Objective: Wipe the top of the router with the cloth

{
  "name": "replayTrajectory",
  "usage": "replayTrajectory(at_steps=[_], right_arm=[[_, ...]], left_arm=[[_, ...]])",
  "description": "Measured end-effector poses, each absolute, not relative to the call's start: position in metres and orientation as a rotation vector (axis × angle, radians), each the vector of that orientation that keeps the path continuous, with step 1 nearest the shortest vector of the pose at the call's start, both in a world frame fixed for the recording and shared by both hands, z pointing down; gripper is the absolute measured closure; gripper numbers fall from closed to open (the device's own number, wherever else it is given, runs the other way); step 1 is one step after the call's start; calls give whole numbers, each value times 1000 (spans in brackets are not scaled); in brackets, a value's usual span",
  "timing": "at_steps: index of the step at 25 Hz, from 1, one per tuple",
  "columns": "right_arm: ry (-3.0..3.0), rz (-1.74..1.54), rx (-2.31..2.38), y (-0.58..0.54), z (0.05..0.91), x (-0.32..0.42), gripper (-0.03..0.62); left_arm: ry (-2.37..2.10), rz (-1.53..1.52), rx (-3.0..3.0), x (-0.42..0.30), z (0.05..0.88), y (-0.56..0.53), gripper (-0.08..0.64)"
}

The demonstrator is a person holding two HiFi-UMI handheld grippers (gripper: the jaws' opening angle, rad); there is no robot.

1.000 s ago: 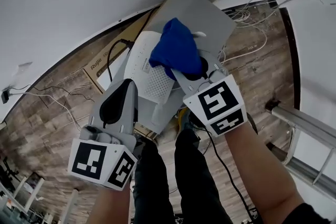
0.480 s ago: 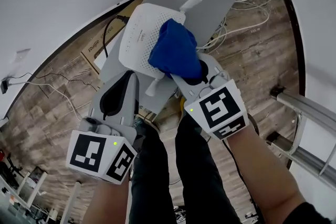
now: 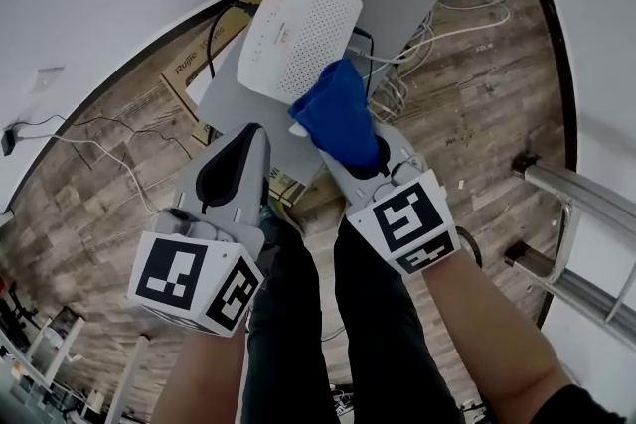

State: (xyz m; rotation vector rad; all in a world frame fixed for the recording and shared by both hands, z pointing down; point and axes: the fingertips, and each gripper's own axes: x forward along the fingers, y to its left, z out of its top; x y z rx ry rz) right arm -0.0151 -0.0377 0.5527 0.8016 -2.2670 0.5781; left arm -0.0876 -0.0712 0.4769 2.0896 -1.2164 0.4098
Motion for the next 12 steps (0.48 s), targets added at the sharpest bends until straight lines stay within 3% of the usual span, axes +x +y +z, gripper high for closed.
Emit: replayTrajectory(at_steps=[12], right_arm=[[-2297,625,844,-8,460,-43,491]], left_arm=[[-1131,379,2095,-84,428,-34,558]])
